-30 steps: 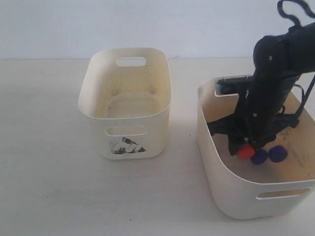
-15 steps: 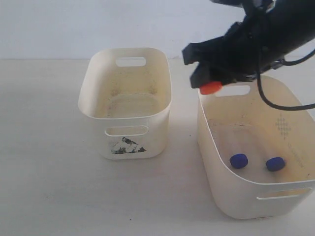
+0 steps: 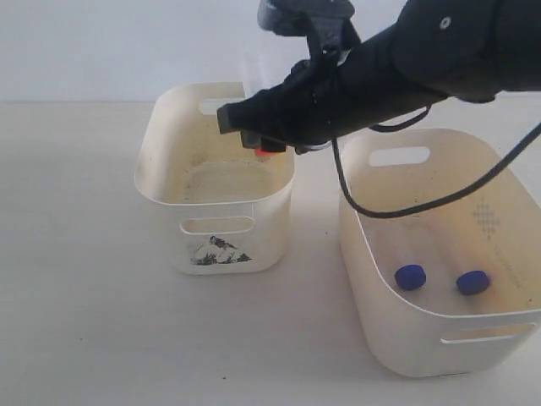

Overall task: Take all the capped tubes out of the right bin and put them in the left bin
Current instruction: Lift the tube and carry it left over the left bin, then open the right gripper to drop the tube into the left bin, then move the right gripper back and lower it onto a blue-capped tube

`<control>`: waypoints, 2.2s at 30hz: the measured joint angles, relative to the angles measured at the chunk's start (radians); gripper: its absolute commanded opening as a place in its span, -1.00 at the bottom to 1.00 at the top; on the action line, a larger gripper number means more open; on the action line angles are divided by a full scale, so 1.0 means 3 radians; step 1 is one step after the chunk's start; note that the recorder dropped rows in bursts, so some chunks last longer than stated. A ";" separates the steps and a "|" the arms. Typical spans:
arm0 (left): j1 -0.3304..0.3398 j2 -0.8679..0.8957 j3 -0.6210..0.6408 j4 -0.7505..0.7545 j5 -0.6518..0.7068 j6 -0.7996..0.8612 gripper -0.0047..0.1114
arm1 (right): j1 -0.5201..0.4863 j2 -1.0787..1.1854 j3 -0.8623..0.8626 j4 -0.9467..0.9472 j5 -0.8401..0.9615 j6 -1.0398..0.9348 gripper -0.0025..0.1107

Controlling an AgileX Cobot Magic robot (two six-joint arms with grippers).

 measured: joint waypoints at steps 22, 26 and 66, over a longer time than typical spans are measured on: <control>0.0000 0.0000 0.0000 0.0000 0.0000 0.0000 -0.84 | 0.0000 0.0201 -0.0380 -0.0042 0.0247 0.0017 -0.96; 0.0000 0.0000 0.0000 0.0000 0.0000 0.0000 -0.84 | -0.0063 0.0114 -0.0410 -0.0415 0.0571 0.0263 -0.96; 0.0000 0.0000 0.0000 0.0000 0.0000 0.0000 -0.84 | -0.0733 0.0021 0.0044 -0.1832 0.2300 0.1760 -0.96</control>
